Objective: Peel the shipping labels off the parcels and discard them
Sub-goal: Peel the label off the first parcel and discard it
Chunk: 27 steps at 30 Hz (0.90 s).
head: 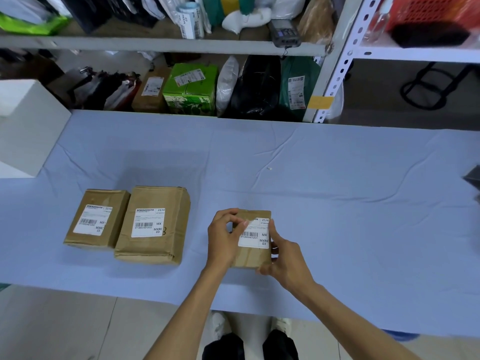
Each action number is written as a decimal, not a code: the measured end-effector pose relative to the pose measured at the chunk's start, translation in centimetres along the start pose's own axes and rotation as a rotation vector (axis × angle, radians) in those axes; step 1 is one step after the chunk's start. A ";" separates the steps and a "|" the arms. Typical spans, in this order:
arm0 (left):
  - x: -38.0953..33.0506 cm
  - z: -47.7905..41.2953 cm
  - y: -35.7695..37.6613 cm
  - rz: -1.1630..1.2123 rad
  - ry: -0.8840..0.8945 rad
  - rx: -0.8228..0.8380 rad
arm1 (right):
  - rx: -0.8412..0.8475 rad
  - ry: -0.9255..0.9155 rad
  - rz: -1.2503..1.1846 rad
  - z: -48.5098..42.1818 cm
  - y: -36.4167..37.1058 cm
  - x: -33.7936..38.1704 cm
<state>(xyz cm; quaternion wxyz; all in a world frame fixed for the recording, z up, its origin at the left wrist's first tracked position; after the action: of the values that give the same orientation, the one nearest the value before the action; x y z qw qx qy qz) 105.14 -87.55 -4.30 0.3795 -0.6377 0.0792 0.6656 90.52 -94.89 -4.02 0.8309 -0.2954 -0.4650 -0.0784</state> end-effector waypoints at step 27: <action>-0.2 0.3 -0.1 -0.008 -0.007 0.044 | -0.022 0.020 0.034 0.2 0.1 0.8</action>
<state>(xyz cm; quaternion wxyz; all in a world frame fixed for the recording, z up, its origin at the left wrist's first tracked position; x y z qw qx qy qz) 104.95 -87.45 -4.03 0.3963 -0.6272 0.0898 0.6645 90.83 -94.53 -3.37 0.8333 -0.3118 -0.4508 -0.0724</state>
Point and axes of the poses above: each hand's wrist, its own z-axis away from the middle knuckle, its own y-axis out of the palm, x = y × z, the point moved 1 cm from there along -z, towards the middle knuckle, and after that the axes turned 1 degree about -y, right-handed, at the moved point
